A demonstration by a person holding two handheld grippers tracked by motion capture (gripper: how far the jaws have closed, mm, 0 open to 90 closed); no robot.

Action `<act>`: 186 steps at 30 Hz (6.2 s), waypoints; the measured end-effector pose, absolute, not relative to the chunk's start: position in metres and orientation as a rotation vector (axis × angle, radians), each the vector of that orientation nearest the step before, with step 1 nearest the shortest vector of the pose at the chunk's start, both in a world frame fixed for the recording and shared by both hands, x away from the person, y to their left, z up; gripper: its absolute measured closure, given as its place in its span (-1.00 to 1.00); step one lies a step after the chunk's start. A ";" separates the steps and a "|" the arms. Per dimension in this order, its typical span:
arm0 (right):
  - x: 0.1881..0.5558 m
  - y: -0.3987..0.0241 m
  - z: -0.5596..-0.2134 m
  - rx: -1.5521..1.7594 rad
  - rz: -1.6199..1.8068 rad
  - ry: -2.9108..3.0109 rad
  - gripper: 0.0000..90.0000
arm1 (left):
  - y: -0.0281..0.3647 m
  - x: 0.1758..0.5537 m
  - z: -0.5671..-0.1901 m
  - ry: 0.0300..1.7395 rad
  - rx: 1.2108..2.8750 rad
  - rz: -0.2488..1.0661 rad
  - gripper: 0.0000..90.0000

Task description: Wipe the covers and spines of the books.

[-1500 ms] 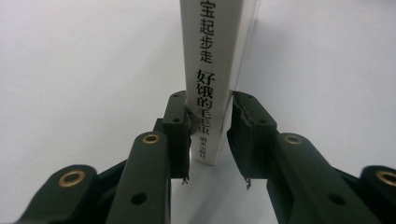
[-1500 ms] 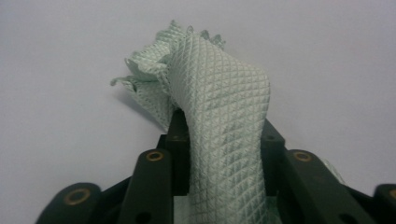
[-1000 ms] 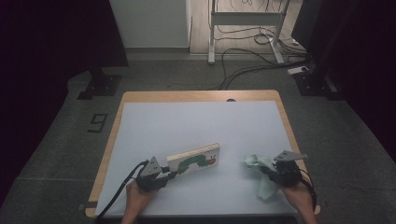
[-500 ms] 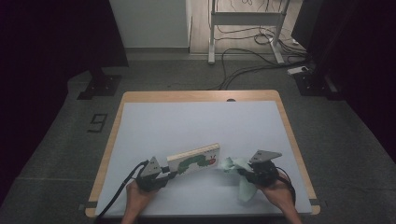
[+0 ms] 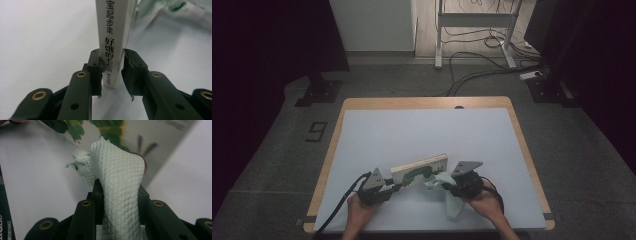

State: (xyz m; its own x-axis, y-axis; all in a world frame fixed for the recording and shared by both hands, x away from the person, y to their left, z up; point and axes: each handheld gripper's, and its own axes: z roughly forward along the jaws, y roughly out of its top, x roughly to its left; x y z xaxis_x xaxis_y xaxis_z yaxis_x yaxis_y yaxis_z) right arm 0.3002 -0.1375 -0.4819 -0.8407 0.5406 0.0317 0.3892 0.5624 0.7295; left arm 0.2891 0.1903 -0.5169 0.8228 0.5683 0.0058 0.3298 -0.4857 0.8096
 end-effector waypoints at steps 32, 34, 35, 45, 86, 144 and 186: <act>0.302 -0.040 -0.518 0.537 1.136 2.706 0.39 | 0.190 0.288 -0.517 0.650 2.124 0.355 0.53; 0.302 -0.042 -0.516 0.549 1.146 2.711 0.22 | 0.190 0.288 -0.517 0.649 2.125 0.355 0.53; 0.302 -0.043 -0.514 0.553 1.151 2.714 0.14 | 0.190 0.288 -0.517 0.648 2.125 0.356 0.53; 0.297 -0.065 -0.488 0.590 1.216 2.702 -0.33 | 0.190 0.288 -0.517 0.649 2.124 0.354 0.52; 0.345 -0.144 -0.487 0.842 1.253 2.479 -0.36 | 0.189 0.288 -0.517 0.655 2.123 0.353 0.52; 0.336 -0.143 -0.495 0.790 1.307 2.435 0.25 | 0.120 0.263 -0.524 0.571 2.291 0.262 0.26; 0.335 -0.145 -0.496 0.820 1.341 2.413 0.25 | 0.232 0.288 -0.495 0.864 2.239 0.345 0.79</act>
State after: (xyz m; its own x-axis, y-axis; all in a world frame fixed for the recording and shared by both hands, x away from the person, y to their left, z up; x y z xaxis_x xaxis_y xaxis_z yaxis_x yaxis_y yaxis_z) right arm 0.3350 -0.1447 -0.4962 -0.8066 0.5896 0.0434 0.3482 0.4144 0.8409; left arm 0.2882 0.2322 -0.4948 0.7419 0.6705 -0.0039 0.4836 -0.5311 0.6957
